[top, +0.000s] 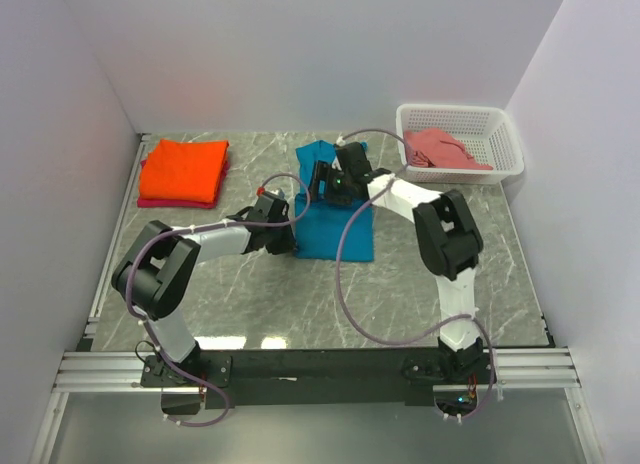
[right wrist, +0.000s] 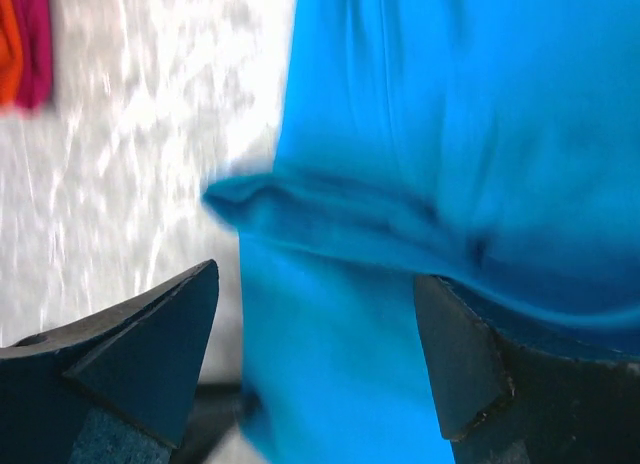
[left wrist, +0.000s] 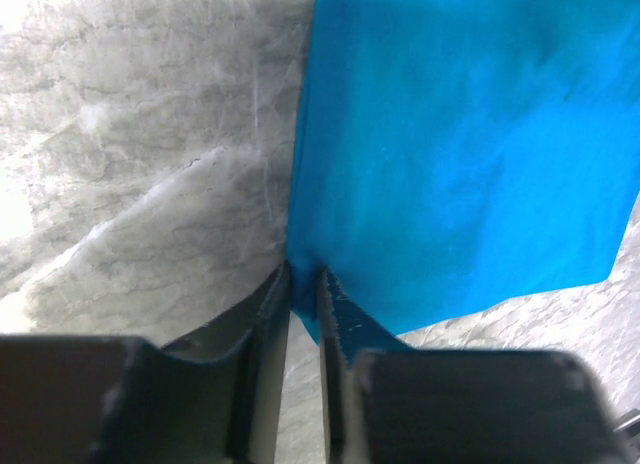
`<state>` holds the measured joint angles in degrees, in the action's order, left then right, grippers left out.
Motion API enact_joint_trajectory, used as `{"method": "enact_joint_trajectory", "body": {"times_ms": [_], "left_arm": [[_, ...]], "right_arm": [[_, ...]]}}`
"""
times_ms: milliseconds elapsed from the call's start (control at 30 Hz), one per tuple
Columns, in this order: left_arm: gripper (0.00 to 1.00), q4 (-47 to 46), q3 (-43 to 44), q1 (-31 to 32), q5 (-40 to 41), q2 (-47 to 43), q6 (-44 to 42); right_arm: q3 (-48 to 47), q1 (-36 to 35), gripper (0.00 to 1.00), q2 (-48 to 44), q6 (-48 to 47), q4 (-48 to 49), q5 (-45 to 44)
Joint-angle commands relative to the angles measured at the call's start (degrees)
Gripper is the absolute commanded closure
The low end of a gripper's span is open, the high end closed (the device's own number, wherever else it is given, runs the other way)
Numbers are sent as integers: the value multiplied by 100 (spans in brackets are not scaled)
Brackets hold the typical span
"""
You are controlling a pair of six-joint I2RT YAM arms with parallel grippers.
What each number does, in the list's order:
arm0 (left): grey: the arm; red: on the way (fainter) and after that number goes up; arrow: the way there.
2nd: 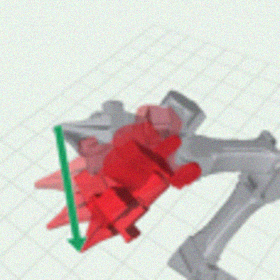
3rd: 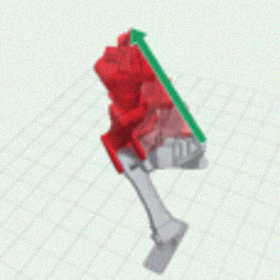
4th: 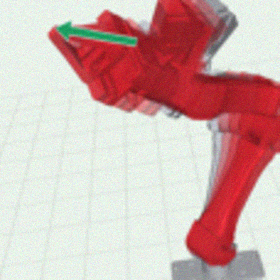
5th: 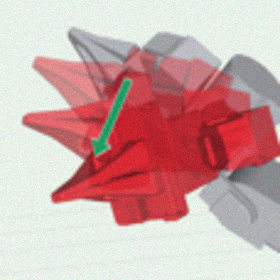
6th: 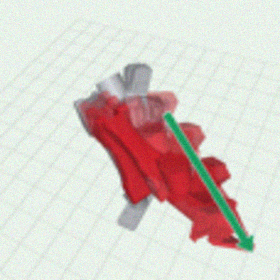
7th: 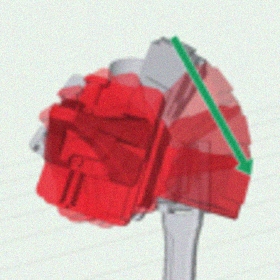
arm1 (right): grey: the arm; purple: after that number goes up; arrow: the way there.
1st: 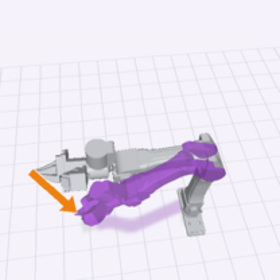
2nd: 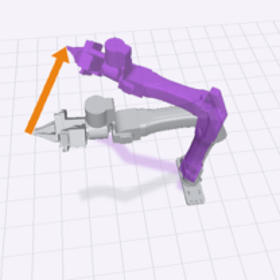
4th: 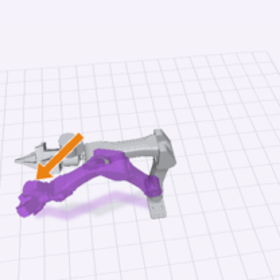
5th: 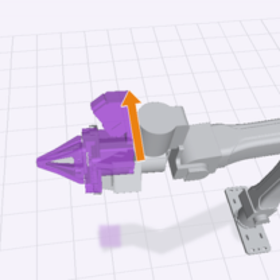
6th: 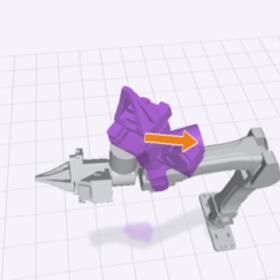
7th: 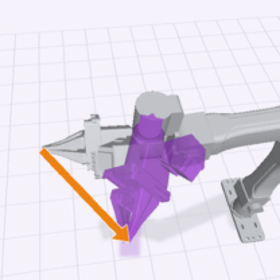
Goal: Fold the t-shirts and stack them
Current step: Fold the tshirt
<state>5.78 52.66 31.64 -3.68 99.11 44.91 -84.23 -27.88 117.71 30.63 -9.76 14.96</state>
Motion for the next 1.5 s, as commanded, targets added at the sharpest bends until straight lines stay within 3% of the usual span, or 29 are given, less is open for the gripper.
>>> {"method": "enact_joint_trajectory", "body": {"times_ms": [0,100,233,333,467,533,700,800,1133,1233,1267,1467], "left_arm": [[83,-7,-90,18,-54,143,18],[85,63,-133,27,43,126,45],[88,99,-247,27,122,38,45],[99,81,-301,27,122,29,62],[99,-24,-379,27,-19,47,97],[99,-33,-467,35,16,-23,132],[99,-174,-740,44,-36,-348,141],[99,-288,-819,53,-115,-462,150],[99,-332,-854,62,-106,-480,229],[99,-288,-828,53,-98,-445,247],[99,-262,-819,62,-98,-437,255],[99,-350,-854,62,-194,-480,273]], "right_arm": [[-918,28,15,575,109,10,-344],[-2128,142,15,1128,92,-385,-581],[-2749,300,15,1387,31,-993,-573],[-2021,318,15,738,-118,-774,-749],[-572,371,15,-536,-128,-598,-1275],[596,432,15,-1388,-40,-545,-1443],[2924,450,15,-2917,189,-484,-1172],[3656,450,16,-3384,206,-448,-1031],[4107,441,26,-3115,241,70,-635],[3941,441,42,-2781,294,54,-538],[3923,441,54,-2684,285,70,-460],[4133,371,60,-2788,259,-96,-485]]}}
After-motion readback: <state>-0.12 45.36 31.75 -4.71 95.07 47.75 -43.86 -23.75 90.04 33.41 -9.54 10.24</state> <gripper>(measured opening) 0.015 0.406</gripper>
